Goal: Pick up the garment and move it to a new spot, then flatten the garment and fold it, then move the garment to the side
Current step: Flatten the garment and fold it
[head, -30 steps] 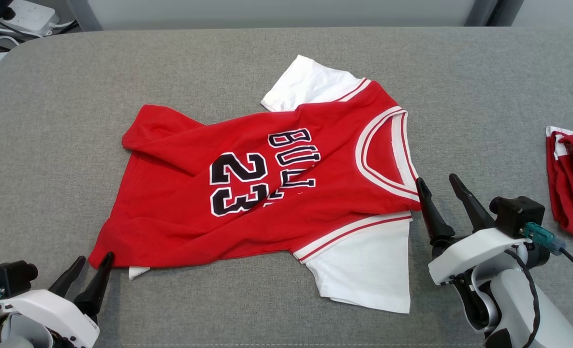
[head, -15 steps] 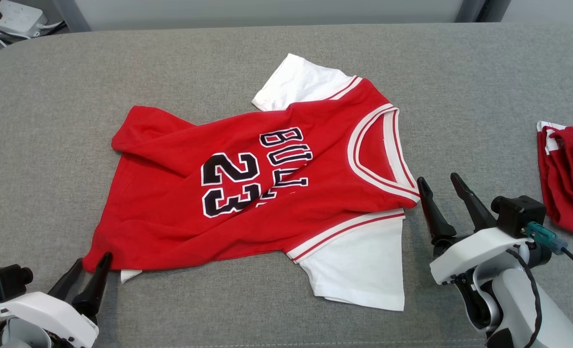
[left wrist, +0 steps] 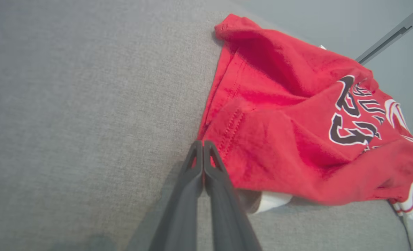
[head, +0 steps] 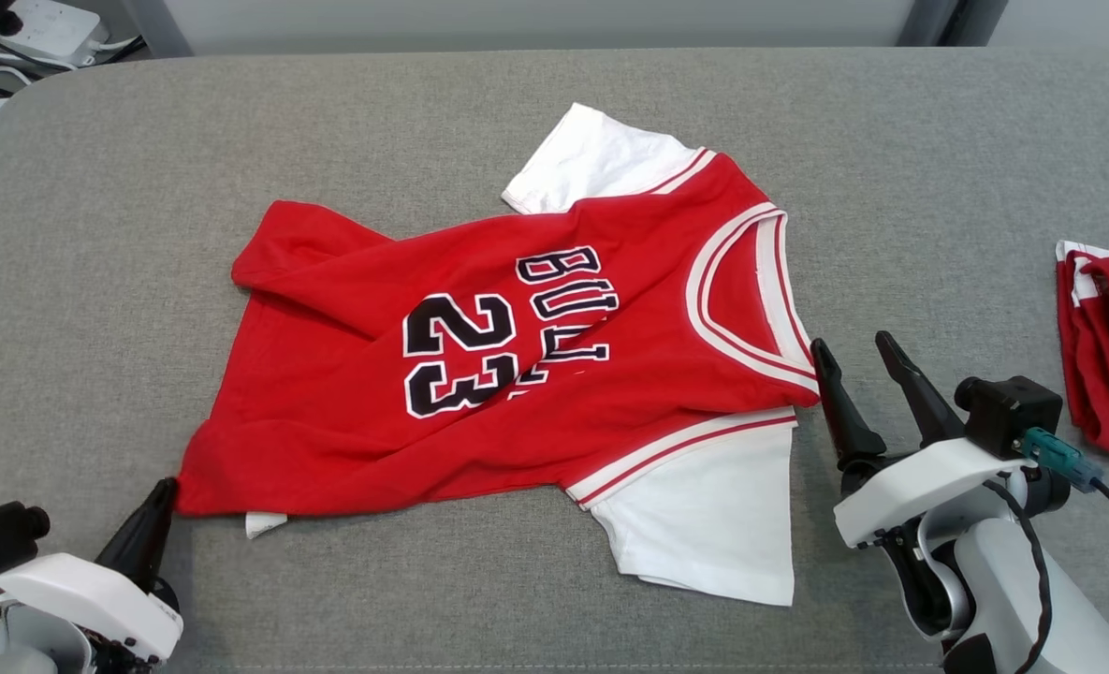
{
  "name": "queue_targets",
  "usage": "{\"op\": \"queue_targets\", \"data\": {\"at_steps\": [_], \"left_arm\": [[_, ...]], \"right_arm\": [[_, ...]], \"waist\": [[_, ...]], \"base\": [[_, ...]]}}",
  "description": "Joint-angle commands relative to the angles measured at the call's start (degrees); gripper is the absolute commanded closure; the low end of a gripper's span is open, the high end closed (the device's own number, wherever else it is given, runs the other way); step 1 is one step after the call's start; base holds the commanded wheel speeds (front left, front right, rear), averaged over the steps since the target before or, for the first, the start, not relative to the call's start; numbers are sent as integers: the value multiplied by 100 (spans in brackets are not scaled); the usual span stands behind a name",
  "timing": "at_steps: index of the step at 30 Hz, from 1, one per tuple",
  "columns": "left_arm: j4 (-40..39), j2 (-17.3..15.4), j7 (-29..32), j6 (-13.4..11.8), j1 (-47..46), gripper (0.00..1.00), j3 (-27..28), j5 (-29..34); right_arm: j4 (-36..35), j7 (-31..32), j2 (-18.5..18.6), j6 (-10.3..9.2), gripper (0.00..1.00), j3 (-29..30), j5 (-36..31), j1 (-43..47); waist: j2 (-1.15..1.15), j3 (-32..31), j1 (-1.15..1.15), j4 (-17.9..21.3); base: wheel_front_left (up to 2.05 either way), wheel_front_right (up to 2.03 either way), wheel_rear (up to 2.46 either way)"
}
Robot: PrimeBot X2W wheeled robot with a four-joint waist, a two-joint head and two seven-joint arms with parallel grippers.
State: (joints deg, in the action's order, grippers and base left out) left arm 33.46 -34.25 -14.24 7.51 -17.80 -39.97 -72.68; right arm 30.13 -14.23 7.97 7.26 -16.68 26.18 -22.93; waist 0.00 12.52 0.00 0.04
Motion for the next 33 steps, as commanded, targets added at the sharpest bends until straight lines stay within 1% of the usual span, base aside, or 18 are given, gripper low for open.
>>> {"op": "queue_targets", "data": {"at_steps": [1,6,10,15,19,24,33], "left_arm": [[-65,-220,-75,-2,-87,100,335,136],[-204,-18,-75,-2,171,100,982,709],[-338,217,-75,-2,437,100,1513,1151],[-502,462,-75,-2,717,100,2058,1532],[-606,562,-75,-2,852,100,2303,1721],[-712,564,-75,-2,880,100,2526,1856],[-851,614,-75,-2,885,100,2744,1991]], "right_arm": [[-175,-77,-1,23,0,-71,-2,-7],[-157,-77,4,23,0,-168,26,74],[-142,-77,69,23,0,-238,77,203],[-55,-77,185,23,0,-378,168,457],[-39,-77,237,23,0,-456,257,670],[-21,-77,251,23,0,-649,341,863],[163,-77,273,23,0,-844,476,1046]], "waist": [[0,-12,0,-26],[0,-62,0,-88],[0,-122,0,-102],[0,-183,0,-71],[0,-187,0,-26],[0,-176,0,19],[0,-167,0,36]], "base": [[0,0,0],[0,0,0],[0,0,0],[0,0,0],[0,0,0],[0,0,0],[0,0,0]]}}
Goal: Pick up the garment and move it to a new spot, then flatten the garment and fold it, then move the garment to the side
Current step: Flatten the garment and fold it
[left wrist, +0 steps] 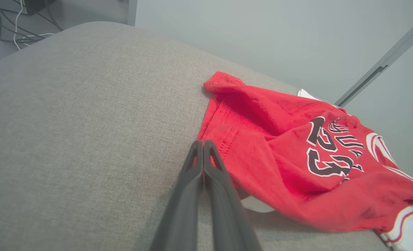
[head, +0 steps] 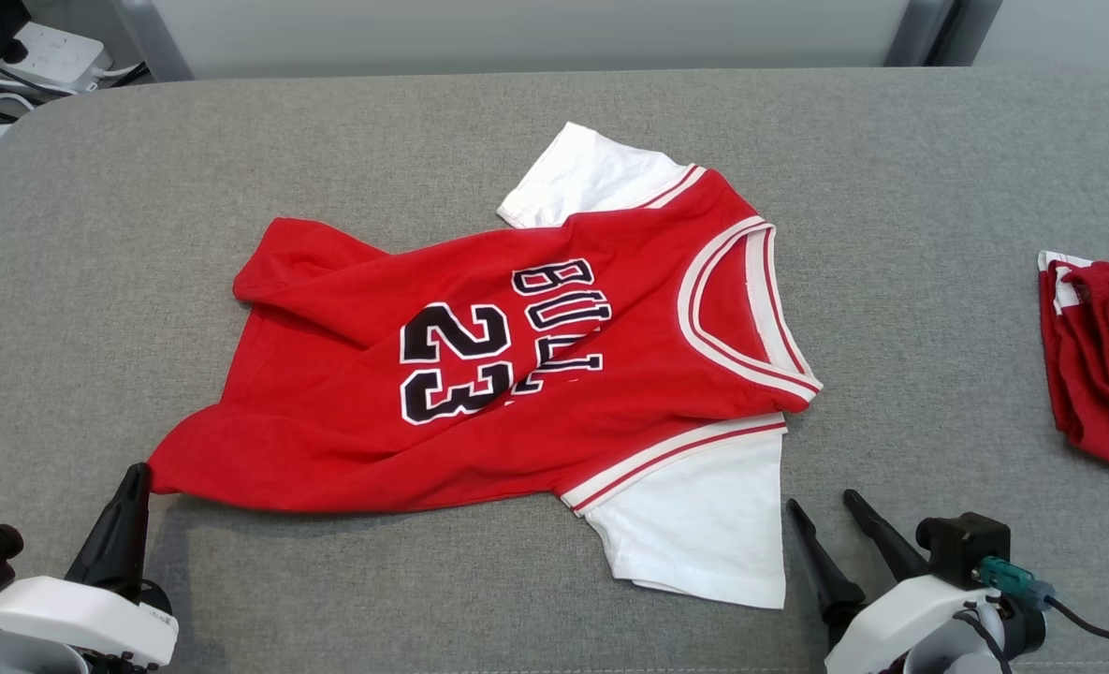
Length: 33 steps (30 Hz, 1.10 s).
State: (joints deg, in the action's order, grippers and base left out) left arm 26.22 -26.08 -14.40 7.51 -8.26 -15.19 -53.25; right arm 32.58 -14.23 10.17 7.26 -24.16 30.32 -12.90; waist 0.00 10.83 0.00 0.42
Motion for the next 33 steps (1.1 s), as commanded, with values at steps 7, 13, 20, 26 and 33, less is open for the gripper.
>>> {"op": "queue_targets", "data": {"at_steps": [7,13,20,26,33], "left_arm": [[-165,-154,-60,-2,-35,100,276,105],[-157,-117,-60,-2,-7,100,256,117],[-136,-67,-60,-2,-15,100,222,127],[-80,-15,-60,-2,-74,100,112,146],[-87,23,-60,-2,-99,100,76,151]], "right_arm": [[-184,-77,125,23,0,-473,252,130],[-377,-61,468,23,0,-1065,601,246],[-372,-54,744,23,0,-1632,791,186],[-141,-56,871,23,39,-2102,913,41],[-88,-51,841,23,100,-2089,951,14]], "waist": [[0,4,0,-3],[0,-11,0,10],[0,-33,0,18],[0,-39,0,-72],[0,-56,0,-117]], "base": [[0,0,0],[0,0,0],[0,0,0],[0,0,0],[0,0,0]]}}
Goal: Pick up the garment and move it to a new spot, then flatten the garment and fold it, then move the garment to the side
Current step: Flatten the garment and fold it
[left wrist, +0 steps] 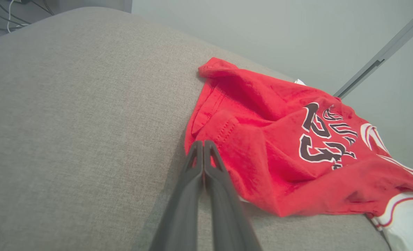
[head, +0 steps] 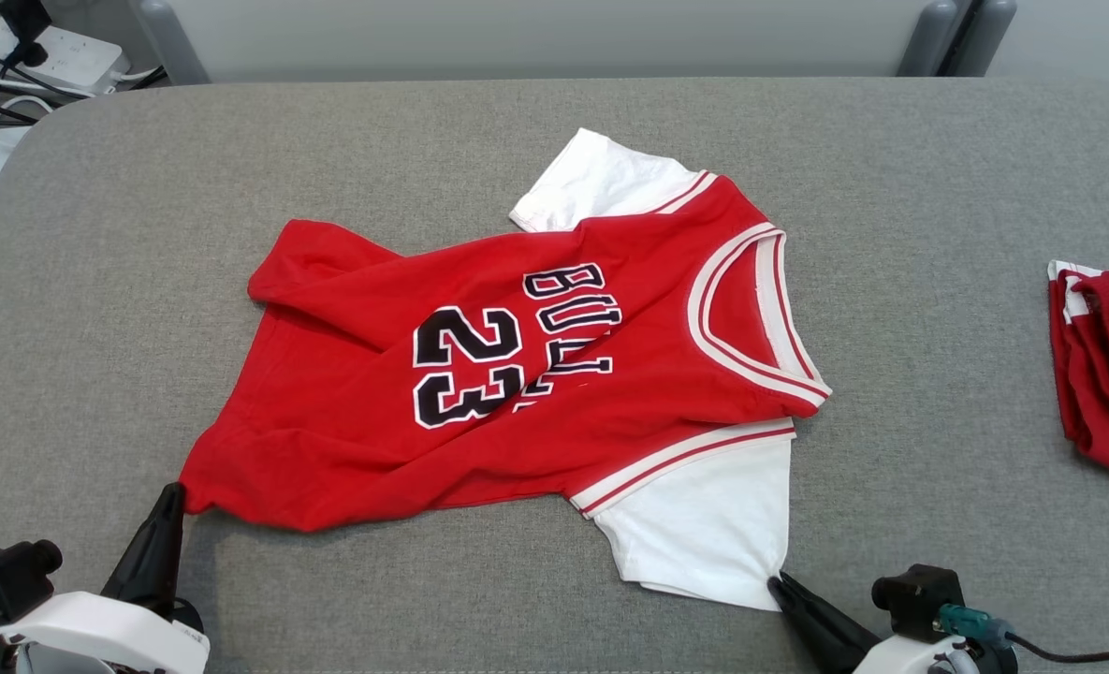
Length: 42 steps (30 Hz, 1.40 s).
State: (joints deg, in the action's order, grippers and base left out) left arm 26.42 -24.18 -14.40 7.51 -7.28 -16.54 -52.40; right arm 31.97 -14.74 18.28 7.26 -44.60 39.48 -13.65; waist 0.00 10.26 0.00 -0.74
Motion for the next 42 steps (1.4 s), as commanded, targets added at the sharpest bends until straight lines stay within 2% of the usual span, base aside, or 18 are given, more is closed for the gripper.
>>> {"op": "queue_targets", "data": {"at_steps": [1,4,10,14,22,31,35,42], "left_arm": [[-132,-167,-60,-2,-204,100,221,71],[-255,-169,-60,-2,-230,100,280,89],[-666,-186,-60,-2,-360,100,496,123],[-939,-247,-60,-2,-537,100,551,176],[-1372,-543,-60,-2,-1110,100,498,183],[-1574,-945,-60,-2,-1962,100,213,102],[-1635,-1086,-60,-2,-2248,100,77,92],[-2005,-1270,73,-72,-2360,100,218,-12]], "right_arm": [[-56,-9,-11,23,100,81,33,67],[-285,-21,-8,23,100,573,82,-178],[-1292,-24,154,23,100,1680,-56,-486],[-1819,-25,142,23,100,2090,-152,-677],[-2137,-25,94,23,100,2079,-93,-1449],[-2070,-26,-126,23,100,2028,-48,-2520],[-2089,-26,-213,23,100,2053,-39,-2797],[-2280,-26,-203,23,100,2174,84,-2905]], "waist": [[0,4,0,1],[0,-6,0,8],[0,-11,0,4],[0,-15,0,-22],[0,-78,0,-64],[0,-512,0,-82],[0,-798,0,-91],[0,-1140,0,-122]], "base": [[0,0,0],[0,0,0],[0,0,0],[0,0,0],[0,0,0],[0,0,0],[0,0,0],[0,0,0]]}}
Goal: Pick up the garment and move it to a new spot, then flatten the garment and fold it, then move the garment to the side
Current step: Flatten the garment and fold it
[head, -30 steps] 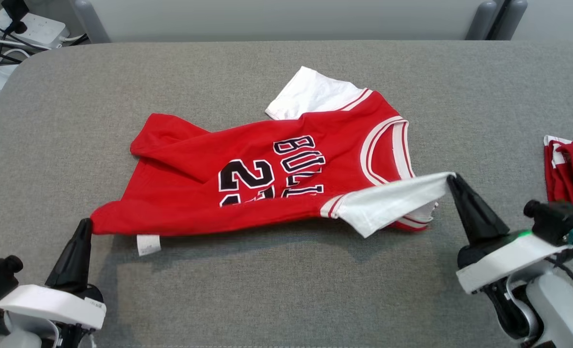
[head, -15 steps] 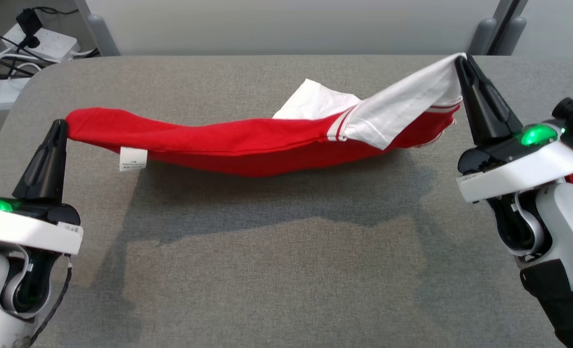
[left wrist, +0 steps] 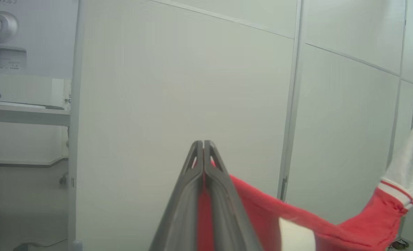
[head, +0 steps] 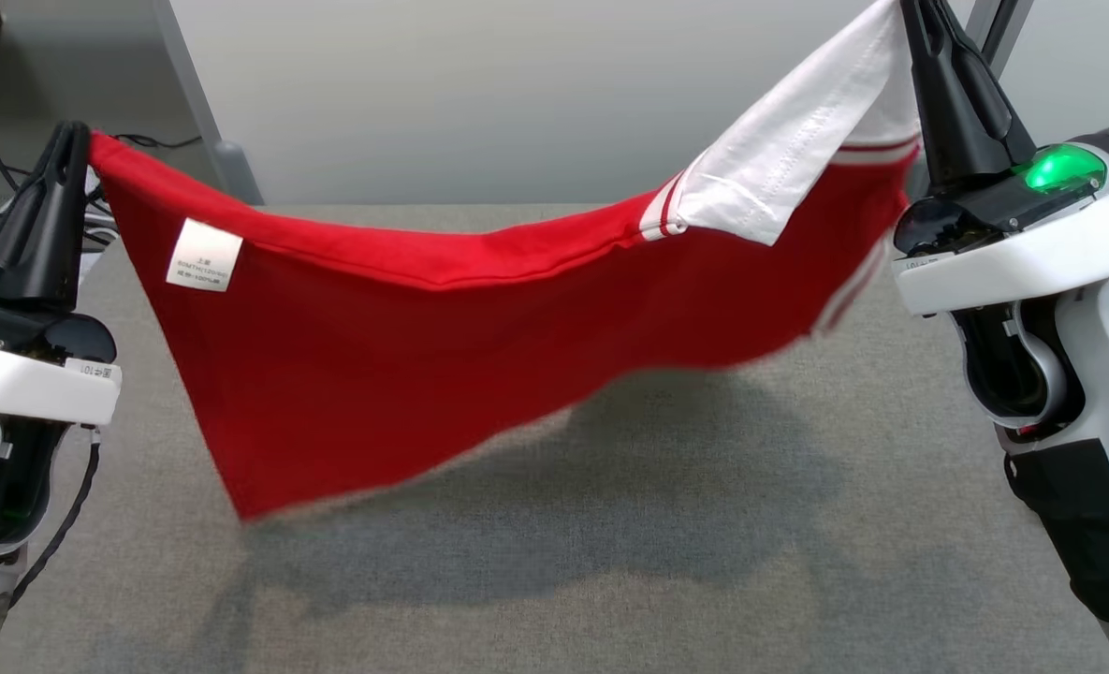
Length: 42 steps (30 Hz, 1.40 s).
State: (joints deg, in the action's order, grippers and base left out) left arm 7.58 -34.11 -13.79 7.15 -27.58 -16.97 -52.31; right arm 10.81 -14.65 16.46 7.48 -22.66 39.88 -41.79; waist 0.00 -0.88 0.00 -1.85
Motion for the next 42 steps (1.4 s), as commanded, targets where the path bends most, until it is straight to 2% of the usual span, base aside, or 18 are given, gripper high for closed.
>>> {"op": "queue_targets", "data": {"at_steps": [1,6,13,16,17,20,22,23,27,29,32,36,41,42], "left_arm": [[-188,-308,74,-62,-296,100,260,-42],[-283,-339,563,-111,11,100,44,-244],[195,-136,1673,-30,125,100,-856,-494],[574,-2,2506,5,-173,100,-1256,-821],[574,-2,2506,5,-173,100,-1256,-821],[1058,128,3629,24,-792,100,-1606,-1265],[1412,224,3936,27,-1498,100,-1562,-1354],[1514,234,3665,27,-2001,100,-1449,-1132],[1987,541,1374,-9,-3984,100,-609,-286],[2285,691,813,3,-4505,100,-585,-47],[2707,723,571,23,-4837,100,-729,72],[3159,612,462,31,-4780,100,-781,-125],[3467,479,177,32,-4126,100,-862,-515],[3438,505,59,33,-3688,100,-961,-716]], "right_arm": [[-164,-35,-5,1,100,-29,85,-47],[-94,243,125,1,100,-80,196,373],[344,1258,121,1,100,-489,358,976],[520,1954,68,1,100,-848,545,686],[520,1954,68,1,100,-848,545,686],[994,2756,-73,1,100,-1018,855,-93],[1541,2918,-232,1,100,-777,906,-978],[1865,2804,-350,1,100,-522,896,-1497],[2953,1417,-580,1,100,552,535,-3586],[3343,907,-631,1,100,800,466,-4178],[3786,849,-665,1,100,781,540,-4550],[4021,1007,-599,1,100,630,802,-4527],[3719,1150,-516,1,100,397,1442,-3930],[3484,1315,-390,1,100,148,1675,-3471]], "waist": [[0,-27,0,-14],[0,208,0,-35],[0,1078,0,54],[0,1569,0,136],[0,1569,0,136],[0,2121,0,208],[0,2464,0,254],[0,2618,0,277],[0,2847,0,287],[0,2686,0,279],[0,2489,0,326],[0,2626,0,434],[0,2940,0,573],[0,2963,0,593]], "base": [[0,0,0],[0,0,0],[0,0,0],[0,0,0],[0,0,0],[0,0,0],[0,0,0],[0,0,0],[0,0,0],[0,0,0],[0,0,0],[0,0,0],[0,0,0],[0,0,0]]}}
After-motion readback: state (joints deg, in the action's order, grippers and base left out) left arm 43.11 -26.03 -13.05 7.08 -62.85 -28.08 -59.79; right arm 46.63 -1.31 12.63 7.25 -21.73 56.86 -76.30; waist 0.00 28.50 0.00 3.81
